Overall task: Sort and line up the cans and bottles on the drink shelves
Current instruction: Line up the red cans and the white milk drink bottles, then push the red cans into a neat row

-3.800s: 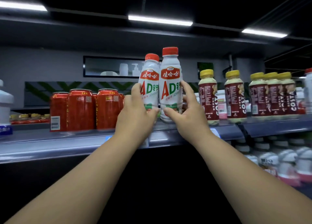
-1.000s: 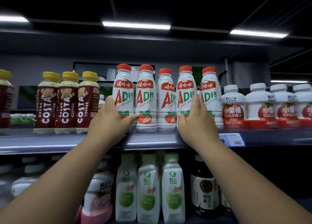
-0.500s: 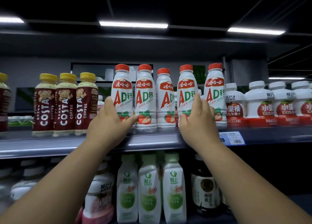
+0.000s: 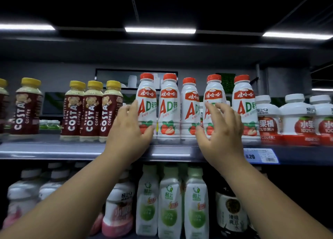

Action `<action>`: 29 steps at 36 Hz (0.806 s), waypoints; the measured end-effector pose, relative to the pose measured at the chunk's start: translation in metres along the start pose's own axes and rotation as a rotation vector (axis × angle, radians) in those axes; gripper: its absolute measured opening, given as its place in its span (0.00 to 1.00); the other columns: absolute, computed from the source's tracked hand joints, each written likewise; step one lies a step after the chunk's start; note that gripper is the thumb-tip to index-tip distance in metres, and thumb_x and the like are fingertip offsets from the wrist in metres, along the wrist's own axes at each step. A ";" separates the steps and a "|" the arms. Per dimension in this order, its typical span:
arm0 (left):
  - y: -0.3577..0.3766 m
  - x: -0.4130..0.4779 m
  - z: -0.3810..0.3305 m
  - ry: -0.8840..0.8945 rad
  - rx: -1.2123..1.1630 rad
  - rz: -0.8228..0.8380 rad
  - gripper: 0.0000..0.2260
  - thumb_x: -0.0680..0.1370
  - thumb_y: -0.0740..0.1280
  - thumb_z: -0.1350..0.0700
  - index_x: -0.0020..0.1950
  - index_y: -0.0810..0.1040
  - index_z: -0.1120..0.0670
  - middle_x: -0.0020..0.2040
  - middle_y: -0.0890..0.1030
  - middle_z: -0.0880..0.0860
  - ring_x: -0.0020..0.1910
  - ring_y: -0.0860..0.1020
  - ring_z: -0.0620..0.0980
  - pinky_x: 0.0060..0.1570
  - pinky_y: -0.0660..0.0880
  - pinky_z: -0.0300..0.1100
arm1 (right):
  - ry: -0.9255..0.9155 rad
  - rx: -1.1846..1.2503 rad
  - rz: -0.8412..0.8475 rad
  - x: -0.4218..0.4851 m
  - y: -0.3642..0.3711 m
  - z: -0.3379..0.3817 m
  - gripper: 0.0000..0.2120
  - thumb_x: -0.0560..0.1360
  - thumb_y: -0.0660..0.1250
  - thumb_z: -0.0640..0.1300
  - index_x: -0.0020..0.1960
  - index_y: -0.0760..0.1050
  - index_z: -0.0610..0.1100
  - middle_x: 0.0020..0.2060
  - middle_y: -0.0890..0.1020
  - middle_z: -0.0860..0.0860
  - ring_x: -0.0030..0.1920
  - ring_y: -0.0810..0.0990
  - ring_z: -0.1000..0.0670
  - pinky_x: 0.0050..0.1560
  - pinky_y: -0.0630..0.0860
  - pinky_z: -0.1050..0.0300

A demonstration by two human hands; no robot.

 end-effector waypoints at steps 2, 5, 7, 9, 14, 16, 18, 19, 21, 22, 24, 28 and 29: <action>-0.012 -0.009 0.005 0.046 0.016 -0.009 0.32 0.76 0.68 0.44 0.76 0.60 0.49 0.69 0.66 0.51 0.64 0.70 0.50 0.62 0.73 0.49 | -0.052 0.105 0.027 -0.002 0.002 0.020 0.27 0.73 0.66 0.48 0.71 0.72 0.44 0.64 0.74 0.47 0.65 0.69 0.46 0.68 0.64 0.51; -0.036 -0.023 0.019 0.106 0.060 -0.043 0.25 0.76 0.69 0.49 0.71 0.69 0.51 0.64 0.72 0.50 0.60 0.72 0.50 0.57 0.71 0.45 | -0.124 0.241 0.127 -0.008 0.009 0.059 0.25 0.74 0.66 0.48 0.70 0.73 0.43 0.63 0.75 0.48 0.63 0.71 0.49 0.65 0.67 0.54; -0.054 -0.030 0.031 0.126 0.085 -0.065 0.22 0.75 0.70 0.51 0.68 0.72 0.52 0.61 0.74 0.50 0.57 0.73 0.49 0.53 0.71 0.43 | -0.138 0.306 0.181 -0.010 0.018 0.086 0.25 0.74 0.66 0.48 0.70 0.73 0.44 0.62 0.75 0.49 0.63 0.72 0.50 0.63 0.68 0.56; -0.072 -0.033 0.047 0.121 0.128 -0.056 0.22 0.75 0.70 0.51 0.67 0.73 0.53 0.61 0.75 0.51 0.57 0.74 0.51 0.54 0.72 0.45 | -0.130 0.378 0.245 -0.012 0.028 0.114 0.25 0.74 0.66 0.49 0.70 0.73 0.45 0.63 0.75 0.51 0.63 0.72 0.52 0.63 0.69 0.57; -0.125 -0.038 0.103 0.053 0.235 0.000 0.21 0.76 0.68 0.49 0.68 0.73 0.50 0.63 0.75 0.50 0.61 0.74 0.52 0.59 0.71 0.47 | -0.160 0.412 0.373 -0.017 0.065 0.184 0.28 0.72 0.66 0.50 0.71 0.73 0.45 0.64 0.75 0.51 0.64 0.72 0.53 0.62 0.65 0.66; -0.150 -0.041 0.129 0.034 0.253 0.014 0.20 0.76 0.68 0.49 0.67 0.73 0.49 0.60 0.76 0.49 0.60 0.75 0.51 0.57 0.71 0.46 | -0.168 0.409 0.417 -0.021 0.083 0.214 0.26 0.74 0.70 0.48 0.72 0.73 0.46 0.66 0.75 0.51 0.66 0.71 0.52 0.63 0.62 0.67; -0.175 -0.044 0.158 0.009 0.259 0.030 0.19 0.75 0.68 0.49 0.66 0.74 0.48 0.58 0.76 0.48 0.58 0.75 0.51 0.55 0.72 0.45 | -0.169 0.404 0.471 -0.026 0.103 0.247 0.27 0.75 0.71 0.48 0.73 0.71 0.49 0.68 0.73 0.53 0.68 0.70 0.53 0.63 0.62 0.66; -0.187 -0.045 0.173 -0.002 0.270 0.041 0.18 0.75 0.68 0.49 0.65 0.74 0.47 0.58 0.76 0.48 0.58 0.75 0.51 0.56 0.73 0.46 | -0.164 0.408 0.494 -0.028 0.113 0.263 0.27 0.76 0.70 0.48 0.74 0.70 0.50 0.69 0.73 0.54 0.69 0.70 0.53 0.62 0.61 0.67; -0.213 -0.045 0.204 -0.006 0.302 0.058 0.17 0.76 0.67 0.48 0.64 0.74 0.47 0.58 0.77 0.48 0.58 0.75 0.51 0.56 0.74 0.48 | -0.139 0.433 0.526 -0.032 0.133 0.299 0.27 0.76 0.70 0.49 0.74 0.70 0.52 0.69 0.72 0.55 0.68 0.70 0.54 0.60 0.62 0.66; -0.226 -0.045 0.220 -0.007 0.315 0.071 0.17 0.76 0.68 0.48 0.64 0.74 0.47 0.57 0.77 0.48 0.58 0.75 0.50 0.56 0.74 0.48 | -0.127 0.445 0.542 -0.033 0.142 0.318 0.26 0.76 0.70 0.50 0.73 0.70 0.52 0.70 0.72 0.55 0.69 0.70 0.53 0.61 0.63 0.65; -0.253 -0.044 0.252 -0.022 0.348 0.114 0.17 0.76 0.67 0.47 0.64 0.73 0.47 0.58 0.76 0.47 0.58 0.74 0.49 0.55 0.73 0.46 | -0.113 0.462 0.576 -0.036 0.159 0.354 0.26 0.77 0.69 0.50 0.73 0.70 0.53 0.71 0.71 0.54 0.69 0.70 0.52 0.62 0.66 0.61; -0.302 -0.049 0.320 -0.100 0.415 0.215 0.19 0.77 0.66 0.45 0.67 0.71 0.45 0.59 0.75 0.46 0.57 0.75 0.48 0.56 0.75 0.48 | -0.104 0.484 0.646 -0.041 0.190 0.421 0.25 0.78 0.68 0.50 0.74 0.69 0.52 0.71 0.71 0.52 0.69 0.69 0.50 0.63 0.66 0.58; -0.312 -0.051 0.336 -0.119 0.428 0.220 0.18 0.77 0.66 0.44 0.66 0.72 0.44 0.59 0.75 0.46 0.57 0.75 0.48 0.57 0.75 0.49 | -0.107 0.482 0.651 -0.043 0.198 0.436 0.25 0.78 0.68 0.50 0.74 0.69 0.52 0.71 0.71 0.52 0.69 0.70 0.50 0.64 0.66 0.58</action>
Point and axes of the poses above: each hand's wrist, its own x-axis towards the middle knuckle, its own y-axis out of the palm, z = x × y, the point moved 2 cm from there along x, towards the middle knuckle
